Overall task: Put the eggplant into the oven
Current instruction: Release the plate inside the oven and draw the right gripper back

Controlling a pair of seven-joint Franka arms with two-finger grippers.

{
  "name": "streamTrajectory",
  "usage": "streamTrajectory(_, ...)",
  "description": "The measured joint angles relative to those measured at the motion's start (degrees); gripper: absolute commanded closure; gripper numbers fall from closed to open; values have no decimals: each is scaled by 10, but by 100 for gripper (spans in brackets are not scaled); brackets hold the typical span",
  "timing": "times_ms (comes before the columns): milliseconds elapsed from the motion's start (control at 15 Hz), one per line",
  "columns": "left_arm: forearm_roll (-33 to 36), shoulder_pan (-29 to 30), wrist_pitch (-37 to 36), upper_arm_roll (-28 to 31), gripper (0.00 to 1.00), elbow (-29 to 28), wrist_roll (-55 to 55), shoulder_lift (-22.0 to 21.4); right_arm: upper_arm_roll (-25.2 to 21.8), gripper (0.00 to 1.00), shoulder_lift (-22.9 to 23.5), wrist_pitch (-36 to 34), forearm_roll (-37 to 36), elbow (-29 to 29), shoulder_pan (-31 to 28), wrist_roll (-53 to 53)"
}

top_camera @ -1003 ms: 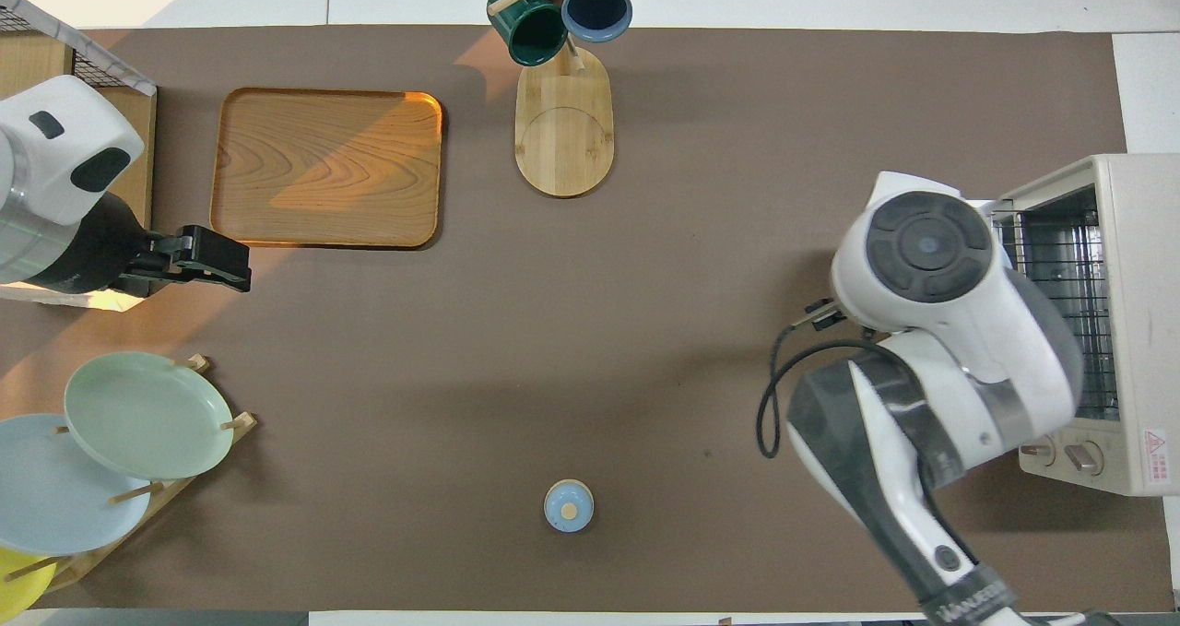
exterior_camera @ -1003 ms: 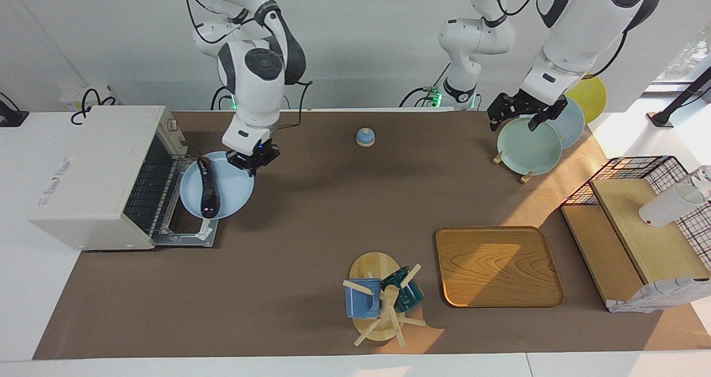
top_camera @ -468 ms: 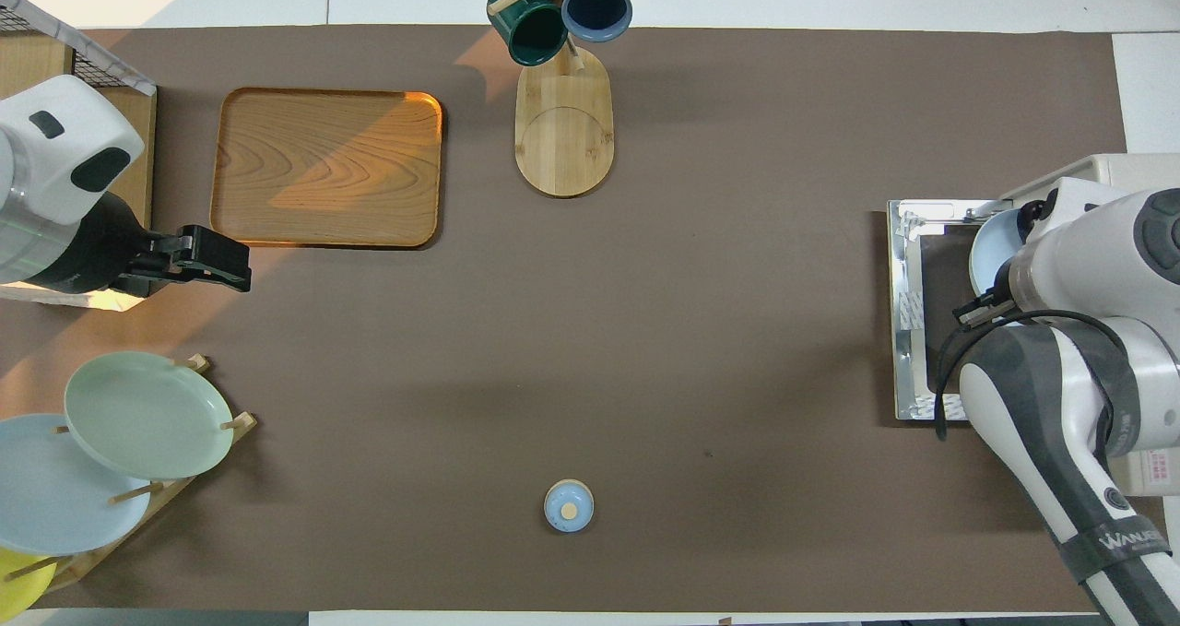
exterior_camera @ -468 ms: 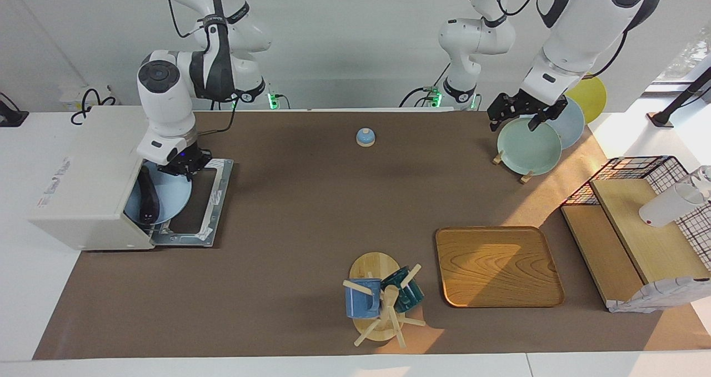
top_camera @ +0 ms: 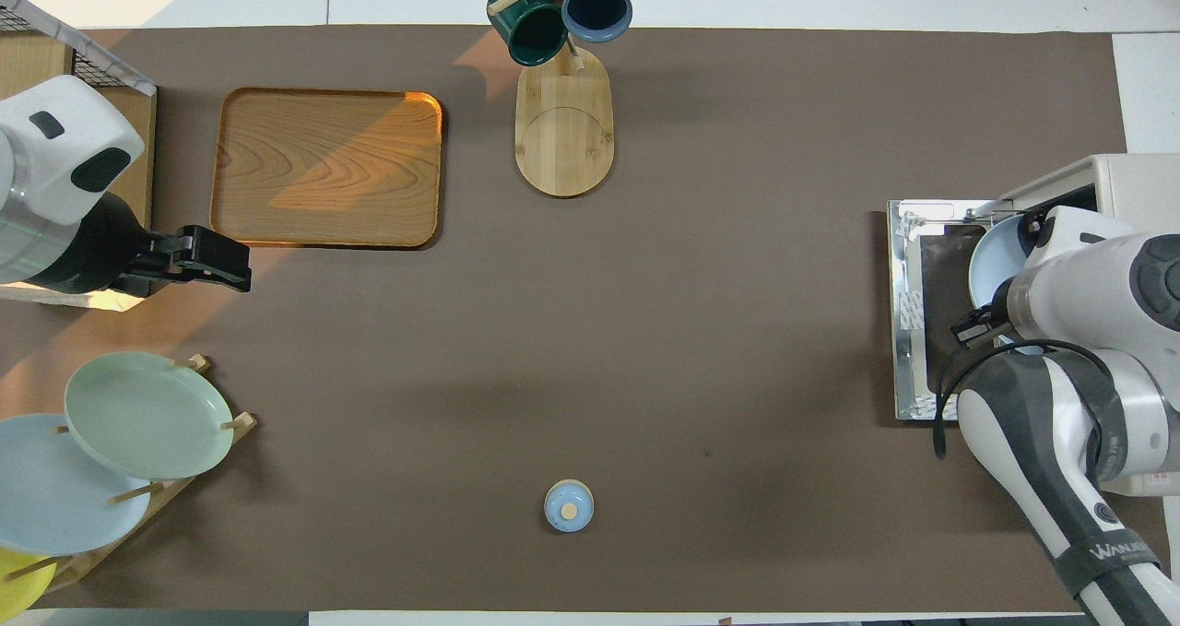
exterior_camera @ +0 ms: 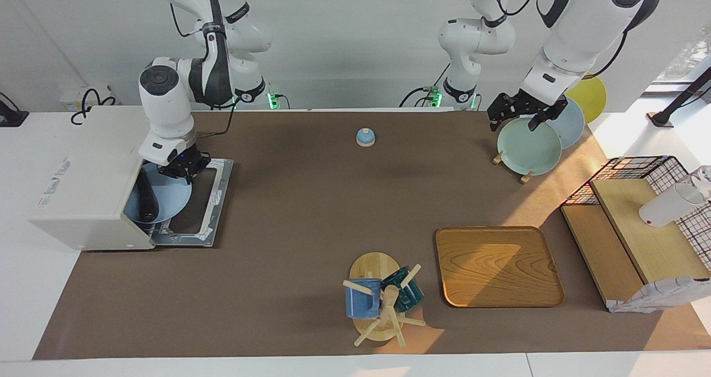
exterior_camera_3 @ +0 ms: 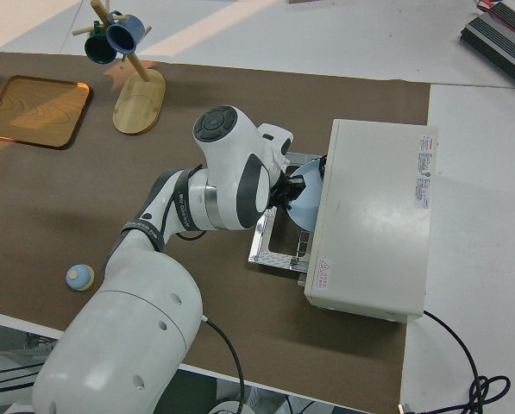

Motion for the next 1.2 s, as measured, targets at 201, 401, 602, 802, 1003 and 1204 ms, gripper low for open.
streamTrajectory(201, 0, 0, 0, 0, 0, 0, 0, 0, 1, 39, 0, -6, 9, 3, 3, -7)
streamTrajectory(401, 0, 0, 0, 0, 0, 0, 0, 0, 4, 80, 0, -25, 54, 30, 26, -12)
streamTrajectory(602, 0, 0, 0, 0, 0, 0, 0, 0, 6, 100, 10, -18, 63, 38, 64, 66)
streamTrajectory(802, 0, 0, 0, 0, 0, 0, 0, 0, 7, 100, 50, 17, 63, 37, 98, 139)
streamTrajectory(1003, 0, 0, 0, 0, 0, 0, 0, 0, 5, 100, 95, 41, 63, 36, 97, 156)
streamTrajectory(1204, 0, 0, 0, 0, 0, 0, 0, 0, 0, 100, 126, 48, 52, 36, 88, 156)
